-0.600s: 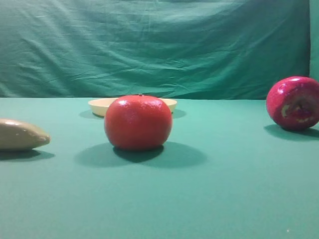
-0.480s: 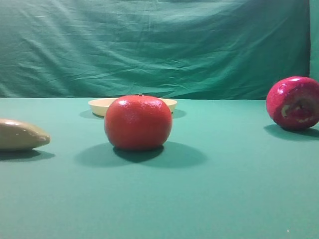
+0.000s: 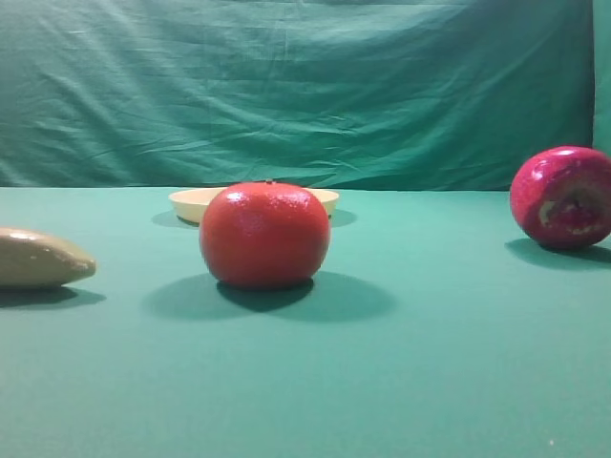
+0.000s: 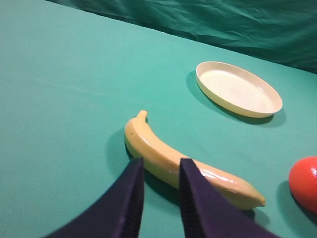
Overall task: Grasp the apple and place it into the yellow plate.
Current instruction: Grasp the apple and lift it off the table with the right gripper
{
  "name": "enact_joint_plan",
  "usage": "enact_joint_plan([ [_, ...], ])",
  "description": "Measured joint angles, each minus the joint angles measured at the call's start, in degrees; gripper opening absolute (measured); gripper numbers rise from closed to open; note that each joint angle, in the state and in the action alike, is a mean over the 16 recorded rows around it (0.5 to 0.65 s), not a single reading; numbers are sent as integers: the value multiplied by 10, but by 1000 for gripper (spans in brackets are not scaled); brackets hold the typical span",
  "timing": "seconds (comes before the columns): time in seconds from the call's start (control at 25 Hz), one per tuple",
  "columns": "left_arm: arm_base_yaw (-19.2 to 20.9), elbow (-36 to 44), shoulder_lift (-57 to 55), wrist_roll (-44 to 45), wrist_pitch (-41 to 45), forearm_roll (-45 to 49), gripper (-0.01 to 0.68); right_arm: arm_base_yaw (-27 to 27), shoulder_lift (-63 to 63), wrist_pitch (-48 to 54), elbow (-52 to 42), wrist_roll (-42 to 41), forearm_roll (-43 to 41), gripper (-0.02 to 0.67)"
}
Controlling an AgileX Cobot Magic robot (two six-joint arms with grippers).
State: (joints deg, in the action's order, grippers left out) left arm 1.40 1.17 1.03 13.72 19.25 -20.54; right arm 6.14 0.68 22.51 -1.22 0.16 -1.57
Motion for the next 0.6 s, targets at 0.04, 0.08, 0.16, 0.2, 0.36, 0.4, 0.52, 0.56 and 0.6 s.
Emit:
enact_joint_plan([
  [0.04, 0, 0, 0, 0, 0, 0, 157, 0, 0, 0, 0, 0, 0, 0],
  [0.08, 0, 0, 0, 0, 0, 0, 157, 0, 0, 0, 0, 0, 0, 0],
  [0.16, 0, 0, 0, 0, 0, 0, 157, 0, 0, 0, 0, 0, 0, 0],
  [0.2, 0, 0, 0, 0, 0, 0, 157, 0, 0, 0, 0, 0, 0, 0],
  [0.36, 0, 0, 0, 0, 0, 0, 157, 0, 0, 0, 0, 0, 0, 0],
  [0.4, 0, 0, 0, 0, 0, 0, 157, 0, 0, 0, 0, 0, 0, 0],
  [0.52, 0, 0, 0, 0, 0, 0, 157, 0, 0, 0, 0, 0, 0, 0],
  [0.56, 0, 0, 0, 0, 0, 0, 157, 0, 0, -1, 0, 0, 0, 0],
  [0.6, 0, 0, 0, 0, 0, 0, 157, 0, 0, -3, 0, 0, 1, 0],
])
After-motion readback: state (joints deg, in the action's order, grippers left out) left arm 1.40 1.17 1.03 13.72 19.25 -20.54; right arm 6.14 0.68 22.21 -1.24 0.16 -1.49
